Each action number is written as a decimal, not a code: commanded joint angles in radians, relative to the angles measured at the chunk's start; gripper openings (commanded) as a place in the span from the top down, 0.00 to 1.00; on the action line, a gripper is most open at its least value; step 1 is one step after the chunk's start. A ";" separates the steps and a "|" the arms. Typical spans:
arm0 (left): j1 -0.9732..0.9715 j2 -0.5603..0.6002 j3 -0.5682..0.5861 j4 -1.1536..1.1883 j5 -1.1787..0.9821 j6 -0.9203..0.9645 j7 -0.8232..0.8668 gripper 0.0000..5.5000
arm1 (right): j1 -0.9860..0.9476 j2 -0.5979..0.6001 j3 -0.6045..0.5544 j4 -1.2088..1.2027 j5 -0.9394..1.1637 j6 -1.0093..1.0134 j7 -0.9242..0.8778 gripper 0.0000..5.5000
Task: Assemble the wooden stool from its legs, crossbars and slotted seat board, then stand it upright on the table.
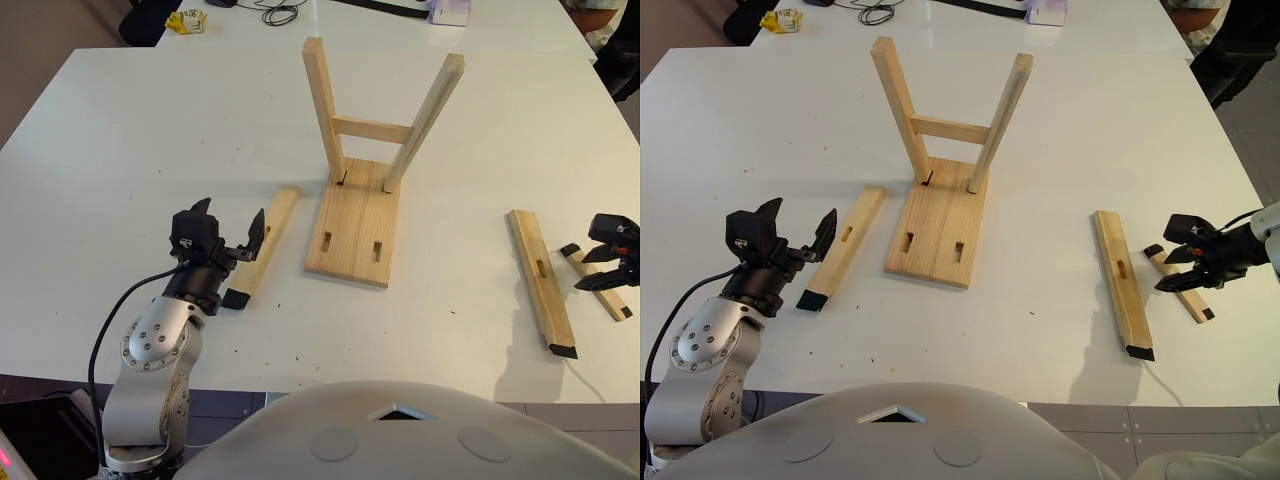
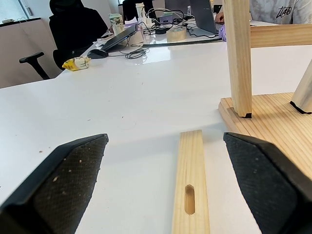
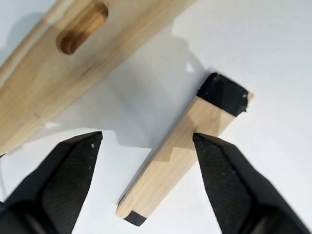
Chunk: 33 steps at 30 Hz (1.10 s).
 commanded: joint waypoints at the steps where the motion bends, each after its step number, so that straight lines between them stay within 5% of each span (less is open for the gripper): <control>1: 0.001 0.004 -0.005 0.004 0.006 -0.004 0.002 0.20 | -0.022 -0.056 0.005 0.040 -0.028 -0.018 0.084 0.35; 14: 0.004 0.008 -0.007 0.007 0.005 -0.011 0.002 0.20 | -0.094 0.007 0.013 0.263 -0.135 -0.137 0.026 0.35; 33: -0.016 0.026 -0.002 0.012 -0.007 0.000 -0.011 0.20 | 0.008 0.070 -0.013 0.248 -0.134 -0.116 -0.052 0.35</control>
